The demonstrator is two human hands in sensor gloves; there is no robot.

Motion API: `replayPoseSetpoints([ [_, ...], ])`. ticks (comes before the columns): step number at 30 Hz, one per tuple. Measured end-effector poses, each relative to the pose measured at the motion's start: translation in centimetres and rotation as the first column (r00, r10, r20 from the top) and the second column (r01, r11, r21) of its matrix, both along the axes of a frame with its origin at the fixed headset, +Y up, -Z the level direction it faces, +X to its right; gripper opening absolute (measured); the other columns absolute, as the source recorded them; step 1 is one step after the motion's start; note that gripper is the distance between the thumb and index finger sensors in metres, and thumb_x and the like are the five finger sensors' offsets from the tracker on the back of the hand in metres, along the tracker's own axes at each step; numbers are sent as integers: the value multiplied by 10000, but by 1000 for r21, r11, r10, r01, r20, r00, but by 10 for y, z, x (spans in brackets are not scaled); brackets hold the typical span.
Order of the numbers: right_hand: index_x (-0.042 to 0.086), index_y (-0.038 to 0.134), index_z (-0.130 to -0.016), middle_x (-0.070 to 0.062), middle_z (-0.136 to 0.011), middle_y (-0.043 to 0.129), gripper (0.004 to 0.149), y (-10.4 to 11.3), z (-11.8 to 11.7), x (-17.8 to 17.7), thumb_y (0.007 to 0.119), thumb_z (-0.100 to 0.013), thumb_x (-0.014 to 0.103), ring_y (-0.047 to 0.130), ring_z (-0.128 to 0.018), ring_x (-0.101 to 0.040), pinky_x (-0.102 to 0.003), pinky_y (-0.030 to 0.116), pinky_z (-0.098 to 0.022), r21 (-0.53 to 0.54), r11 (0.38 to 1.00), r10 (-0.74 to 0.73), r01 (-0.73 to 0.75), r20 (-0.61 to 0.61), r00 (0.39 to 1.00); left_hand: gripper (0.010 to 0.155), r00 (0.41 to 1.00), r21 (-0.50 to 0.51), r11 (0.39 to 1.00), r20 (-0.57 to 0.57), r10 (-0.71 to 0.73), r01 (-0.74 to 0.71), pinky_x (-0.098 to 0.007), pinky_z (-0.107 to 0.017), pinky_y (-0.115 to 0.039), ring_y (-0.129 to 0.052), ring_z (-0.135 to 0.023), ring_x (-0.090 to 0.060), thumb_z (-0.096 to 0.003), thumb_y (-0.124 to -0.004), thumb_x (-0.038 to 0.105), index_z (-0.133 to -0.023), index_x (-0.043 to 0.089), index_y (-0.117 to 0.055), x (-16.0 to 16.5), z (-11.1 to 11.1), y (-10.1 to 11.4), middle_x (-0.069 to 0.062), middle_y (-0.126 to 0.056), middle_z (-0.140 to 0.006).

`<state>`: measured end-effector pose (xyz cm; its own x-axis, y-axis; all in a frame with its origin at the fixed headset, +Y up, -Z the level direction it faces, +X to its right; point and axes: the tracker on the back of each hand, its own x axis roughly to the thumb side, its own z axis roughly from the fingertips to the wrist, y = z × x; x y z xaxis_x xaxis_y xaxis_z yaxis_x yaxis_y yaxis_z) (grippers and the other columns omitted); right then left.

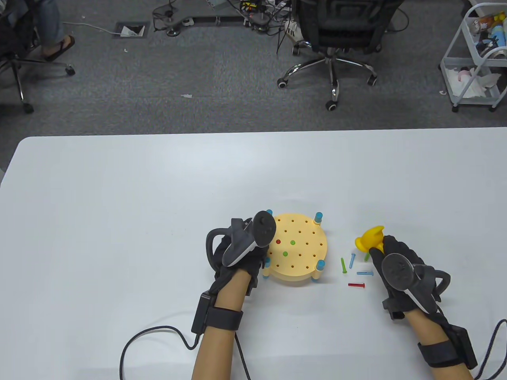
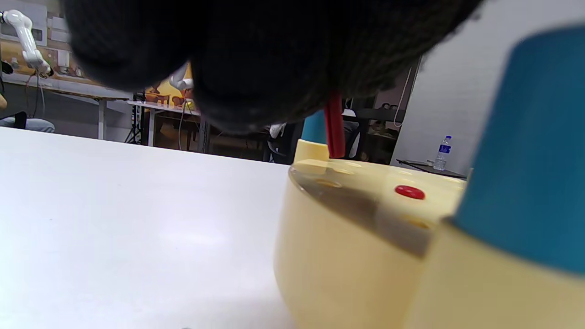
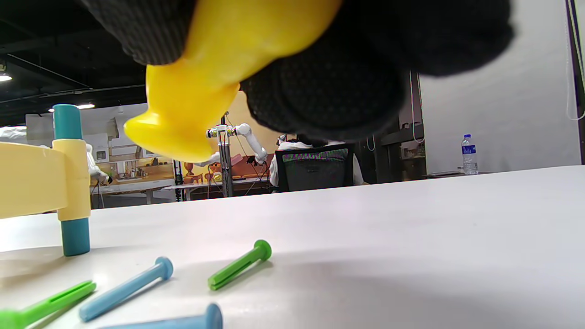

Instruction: Hammer toy nails into tap bench

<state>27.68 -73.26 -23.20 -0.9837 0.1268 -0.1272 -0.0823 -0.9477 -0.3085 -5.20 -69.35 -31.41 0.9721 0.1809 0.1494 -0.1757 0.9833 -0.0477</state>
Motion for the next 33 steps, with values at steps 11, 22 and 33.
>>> replayPoseSetpoints([
  [11, 117, 743, -902, -77, -664, 923, 626, -2, 0, -2, 626, -436, 521, 977, -363, -190, -282, 852, -258, -5, 1000, 14, -14, -9, 1000, 431, 998, -28, 998, -2, -64, 64, -368, -313, -844, -976, -336, -128, -390, -811, 312, -814, 235, -807, 6, -4, -4, -104, -960, -627],
  [22, 118, 744, -901, -77, -664, 923, 626, -3, 0, -3, 626, -437, 521, 976, -363, -190, -281, 852, -258, -14, 1000, 20, -20, -14, 1000, 432, 993, -9, 993, 19, -119, 119, -367, -338, -841, -978, -362, -129, -387, -817, 319, -815, 259, -799, 10, -3, -3, -87, -954, -649],
  [33, 119, 743, -901, -76, -664, 923, 626, -3, 0, -5, 626, -437, 521, 977, -363, -190, -281, 852, -258, -21, 999, 26, -27, -20, 999, 433, 977, 21, 978, 45, -210, 209, -363, -337, -852, -990, -345, -124, -377, -830, 323, -803, 249, -816, 15, -2, -1, -78, -974, -630],
])
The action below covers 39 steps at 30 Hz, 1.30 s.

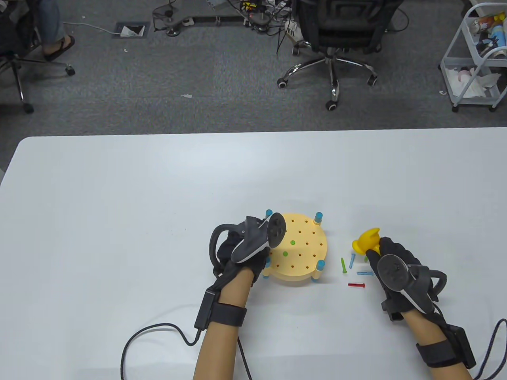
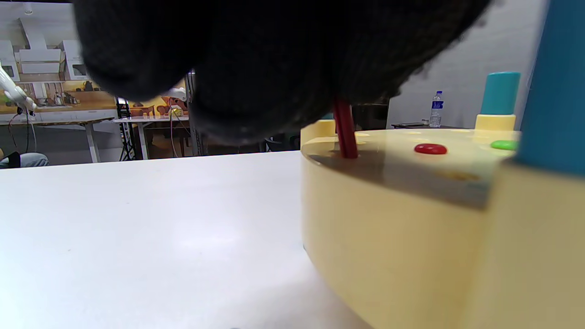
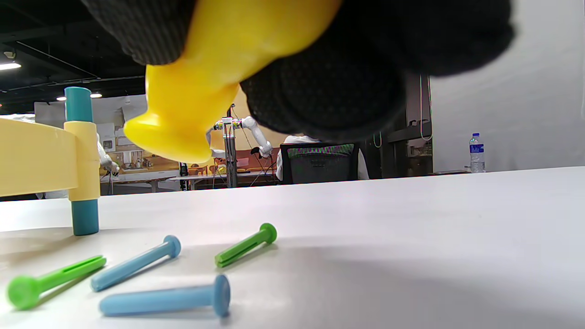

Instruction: Hammer toy nails into tap bench

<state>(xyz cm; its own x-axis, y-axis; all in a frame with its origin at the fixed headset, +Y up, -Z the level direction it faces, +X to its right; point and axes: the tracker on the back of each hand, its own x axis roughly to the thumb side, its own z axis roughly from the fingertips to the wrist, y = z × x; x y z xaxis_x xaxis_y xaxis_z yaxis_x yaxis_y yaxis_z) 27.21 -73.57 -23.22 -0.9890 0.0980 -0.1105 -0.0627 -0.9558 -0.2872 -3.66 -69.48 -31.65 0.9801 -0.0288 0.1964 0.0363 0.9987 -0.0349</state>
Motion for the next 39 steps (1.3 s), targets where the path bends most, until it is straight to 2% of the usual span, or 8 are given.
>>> replayPoseSetpoints([
  [6, 120, 744, -901, -76, -665, 923, 626, 0, 0, -1, 626, -436, 522, 977, -363, -190, -281, 852, -258, -3, 1000, 2, -2, -3, 1000, 432, 999, 11, 999, 7, -33, 33, -363, -336, -857, -993, -344, -122, -375, -828, 327, -801, 252, -816, 4, -1, -3, -72, -978, -626],
  [15, 120, 744, -901, -76, -664, 923, 626, -1, 0, -2, 625, -437, 522, 977, -363, -189, -281, 852, -259, -4, 1000, 4, -4, -8, 1000, 435, 998, -51, 998, 53, -36, 38, -366, -356, -852, -998, -366, -133, -372, -836, 331, -800, 256, -824, 7, -3, -8, -72, -974, -632],
  [22, 121, 743, -902, -76, -666, 922, 626, -2, -1, -2, 625, -437, 523, 976, -364, -190, -282, 852, -260, -6, 1000, -1, 1, -10, 1000, 586, 991, -198, 974, 48, 124, -112, -423, -432, -793, -951, -542, -209, -408, -762, 351, -967, 210, -656, -16, 1, 1, -138, -865, -834],
  [25, 122, 742, -903, -76, -666, 922, 626, -2, 0, -2, 625, -437, 523, 976, -366, -190, -283, 851, -260, -3, 1000, -4, 4, -9, 1000, 542, 972, -111, 967, 28, 235, -231, -414, -399, -799, -960, -516, -212, -421, -719, 336, -941, 188, -691, -36, 14, 7, -155, -883, -801],
  [28, 123, 740, -903, -74, -667, 921, 625, -1, 0, -3, 625, -437, 523, 975, -367, -190, -282, 851, -262, 10, 1000, -2, 2, -11, 1000, 547, 934, -22, 936, 51, 353, -352, -397, -374, -812, -972, -492, -198, -407, -702, 429, -904, 204, -737, -50, 32, 1, -141, -910, -765],
  [33, 123, 740, -903, -73, -667, 921, 625, 2, 4, -6, 624, -436, 523, 976, -366, -190, -282, 851, -261, 43, 999, 0, 1, -22, 1000, 697, 844, -91, 845, 66, 533, -527, -433, -417, -766, -908, -596, -259, -355, -768, 544, -940, 175, -685, -55, 54, -29, -194, -807, -865],
  [36, 124, 741, -902, -73, -666, 922, 625, 4, 6, -8, 624, -436, 523, 976, -365, -189, -281, 852, -260, 58, 998, 4, -2, -31, 1000, 732, 883, -63, 886, 75, 463, -459, -445, -434, -755, -887, -624, -261, -344, -803, 530, -955, 160, -641, -46, 58, -39, -193, -773, -883],
  [39, 125, 740, -903, -74, -667, 921, 625, 8, 9, -10, 624, -436, 523, 976, -366, -189, -282, 851, -261, 77, 997, -8, 11, -45, 999, 693, 920, 80, 917, 46, 389, -392, -445, -430, -770, -909, -587, -234, -340, -823, 500, -929, 169, -667, -38, 62, -39, -164, -813, -840],
])
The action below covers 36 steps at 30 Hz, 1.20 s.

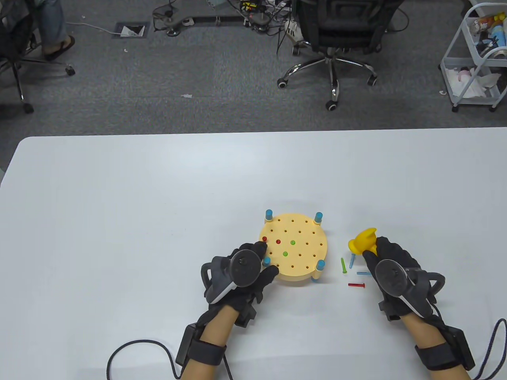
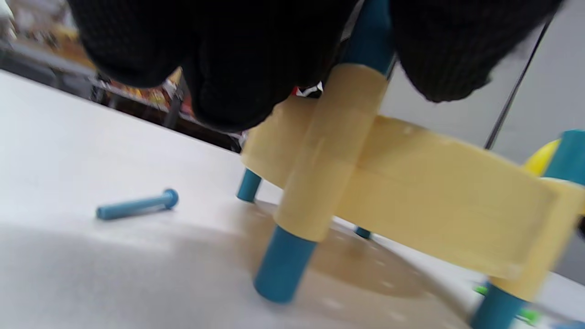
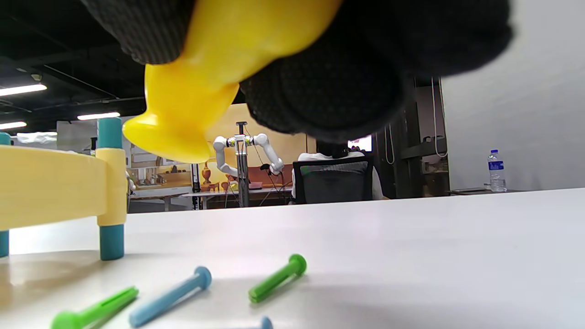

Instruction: Hammer toy nails into tap bench

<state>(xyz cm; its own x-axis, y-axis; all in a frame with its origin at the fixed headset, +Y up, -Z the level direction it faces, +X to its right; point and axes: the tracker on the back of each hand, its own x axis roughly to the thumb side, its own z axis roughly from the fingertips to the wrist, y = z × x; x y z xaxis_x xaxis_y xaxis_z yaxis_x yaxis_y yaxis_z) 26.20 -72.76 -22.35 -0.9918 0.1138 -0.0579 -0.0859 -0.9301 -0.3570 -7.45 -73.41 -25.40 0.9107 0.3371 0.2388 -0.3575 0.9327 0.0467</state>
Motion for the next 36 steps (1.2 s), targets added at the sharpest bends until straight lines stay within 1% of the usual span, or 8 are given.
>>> replayPoseSetpoints([
  [7, 122, 717, -926, -85, -702, 902, 625, 32, 15, -32, 628, -445, 511, 969, -401, -205, -294, 846, -287, 89, 995, -36, 49, -138, 990, 598, 999, 37, 999, -49, 14, -12, -446, -404, -793, -946, -486, -207, -334, -830, 499, -846, 200, -750, 3, 5, -7, -129, -890, -724],
  [14, 120, 689, -954, -97, -742, 880, 629, 65, 1, -132, 636, -454, 497, 960, -448, -218, -310, 840, -325, -46, 989, 123, -140, -263, 957, 578, 992, 83, 991, -62, 114, -108, -437, -386, -812, -970, -434, -195, -330, -842, 474, -829, 193, -769, -1, 9, -15, -113, -927, -670],
  [21, 108, 712, -935, -97, -712, 896, 625, 43, -33, -213, 652, -442, 487, 963, -411, -216, -302, 842, -295, 17, 958, 284, -287, -219, 933, 573, 986, 92, 986, -76, 147, -139, -451, -401, -828, -997, -450, -204, -325, -856, 471, -824, 198, -781, -3, 10, -18, -102, -948, -672],
  [26, 96, 719, -924, -97, -692, 901, 623, 49, -27, -218, 655, -441, 484, 959, -382, -213, -287, 839, -265, 128, 971, 224, -202, -187, 957, 572, 986, 90, 986, -79, 150, -143, -452, -402, -831, -1002, -454, -205, -324, -858, 473, -821, 201, -784, -4, 10, -18, -98, -950, -675],
  [29, 94, 685, -929, -60, -689, 891, 644, 35, -26, -224, 623, -440, 509, 966, -389, -171, -250, 844, -248, -92, 911, 389, -401, -126, 913, 571, 985, 96, 985, -88, 150, -141, -451, -404, -835, -1009, -454, -205, -321, -861, 475, -818, 205, -791, -5, 10, -19, -93, -958, -673],
  [33, 81, 735, -907, -104, -664, 909, 625, 42, -27, -211, 674, -432, 482, 956, -355, -220, -279, 837, -230, 143, 973, 209, -184, -189, 960, 570, 984, 95, 985, -87, 154, -145, -456, -408, -835, -1009, -459, -207, -319, -865, 475, -817, 207, -793, -4, 10, -18, -93, -960, -674],
  [35, 62, 693, -917, -89, -667, 890, 648, 29, -37, -211, 639, -439, 495, 957, -366, -198, -261, 834, -220, -109, 942, 290, -317, -214, 933, 555, 984, 97, 985, -94, 152, -143, -456, -408, -837, -1012, -458, -205, -318, -863, 476, -800, 209, -799, -4, 11, -18, -90, -963, -672],
  [36, 103, 696, -926, -52, -677, 893, 648, 33, -28, -210, 625, -433, 518, 960, -388, -174, -249, 840, -242, -34, 936, 338, -351, -191, 922, 552, 984, 95, 985, -87, 155, -147, -458, -410, -834, -1010, -461, -210, -319, -865, 474, -800, 211, -799, -4, 11, -18, -92, -961, -673],
])
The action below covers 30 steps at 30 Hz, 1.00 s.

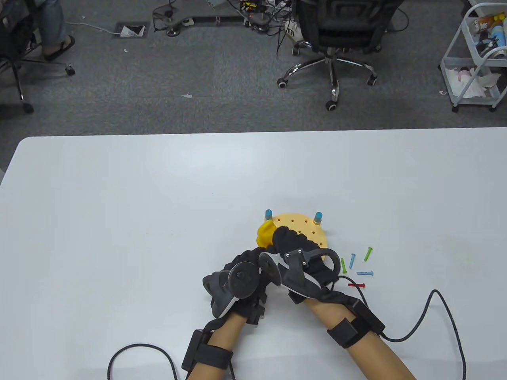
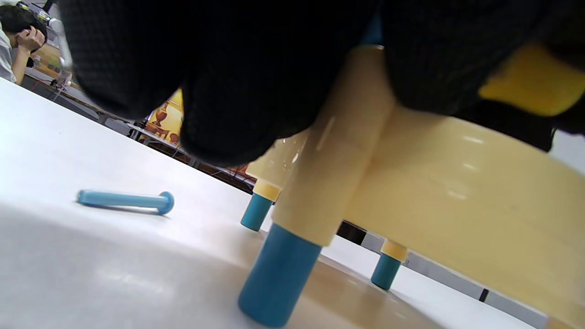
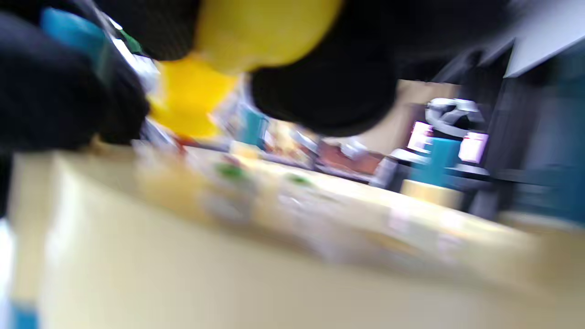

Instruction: Hammer toy nails into tap bench

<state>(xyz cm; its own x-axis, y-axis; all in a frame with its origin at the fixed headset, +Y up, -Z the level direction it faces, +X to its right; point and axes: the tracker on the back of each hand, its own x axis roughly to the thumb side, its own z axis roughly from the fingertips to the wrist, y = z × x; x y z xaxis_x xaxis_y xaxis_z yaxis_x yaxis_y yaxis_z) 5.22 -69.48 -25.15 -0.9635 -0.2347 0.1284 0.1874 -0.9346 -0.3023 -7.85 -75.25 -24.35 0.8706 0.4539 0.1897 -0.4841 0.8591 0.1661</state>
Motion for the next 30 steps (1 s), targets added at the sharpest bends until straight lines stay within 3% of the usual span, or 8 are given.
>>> replayPoseSetpoints([
  [4, 71, 744, -898, -97, -640, 914, 632, 8, 2, 6, 662, -433, 490, 955, -335, -211, -266, 835, -205, 187, 960, -202, 208, -54, 978, 563, 1000, 1, 1000, -4, 1, -1, -457, -413, -836, -1014, -462, -208, -317, -868, 476, -808, 211, -801, 0, 0, -1, -89, -965, -673],
  [6, 96, 681, -924, -45, -664, 884, 656, -9, 0, 4, 606, -432, 524, 955, -372, -166, -235, 833, -219, -81, 997, 8, 1, 111, 994, 549, 1000, 2, 1000, -12, 6, -6, -459, -412, -837, -1016, -458, -210, -314, -869, 474, -792, 212, -808, -1, 0, -1, -89, -970, -667],
  [11, 73, 748, -895, -90, -630, 911, 640, 12, 2, 9, 655, -428, 501, 946, -330, -217, -268, 825, -201, 168, 965, -198, 204, -49, 979, 560, 1000, 1, 1000, -6, 11, -11, -461, -418, -836, -1017, -465, -214, -312, -876, 473, -803, 210, -808, -1, -1, 0, -90, -972, -669],
  [13, 12, 772, -892, -148, -609, 923, 649, -14, -8, -4, 694, -431, 460, 941, -307, -274, -311, 813, -178, -119, 990, -85, 80, -41, 996, 526, 1000, 0, 1000, -11, 11, -11, -459, -418, -838, -1019, -463, -214, -311, -876, 471, -759, 200, -823, -1, -1, -1, -91, -974, -665],
  [19, 46, 775, -884, -115, -597, 920, 642, 11, 0, -6, 659, -434, 490, 936, -304, -250, -291, 810, -178, 89, 973, -212, 213, -15, 977, 542, 1000, -3, 1000, -4, 18, -18, -461, -423, -836, -1019, -469, -215, -309, -878, 472, -781, 213, -816, -1, -1, 0, -88, -975, -669],
  [20, -20, 830, -859, -175, -549, 954, 648, -15, -11, -13, 711, -427, 448, 942, -252, -302, -331, 808, -134, -139, 981, -142, 136, -36, 989, 528, 1000, -4, 1000, -5, 17, -17, -461, -423, -836, -1020, -468, -216, -308, -879, 469, -761, 204, -822, -2, -1, 0, -91, -976, -667],
  [22, 122, 751, -876, -5, -571, 931, 650, -3, -4, -10, 569, -418, 545, 954, -286, -167, -233, 828, -164, -32, 995, 95, -94, 30, 995, 525, 1000, -6, 1000, -1, 23, -23, -463, -425, -833, -1017, -472, -219, -310, -879, 468, -764, 210, -820, -2, -2, -1, -92, -972, -670],
  [30, 81, 717, -908, -72, -627, 898, 647, 24, 1, 11, 591, -447, 516, 936, -337, -217, -280, 816, -217, 138, 968, -215, 211, 14, 977, 537, 1000, -7, 1000, 0, 24, -24, -462, -429, -832, -1016, -476, -218, -310, -877, 472, -778, 216, -815, -2, -2, -1, -88, -971, -673],
])
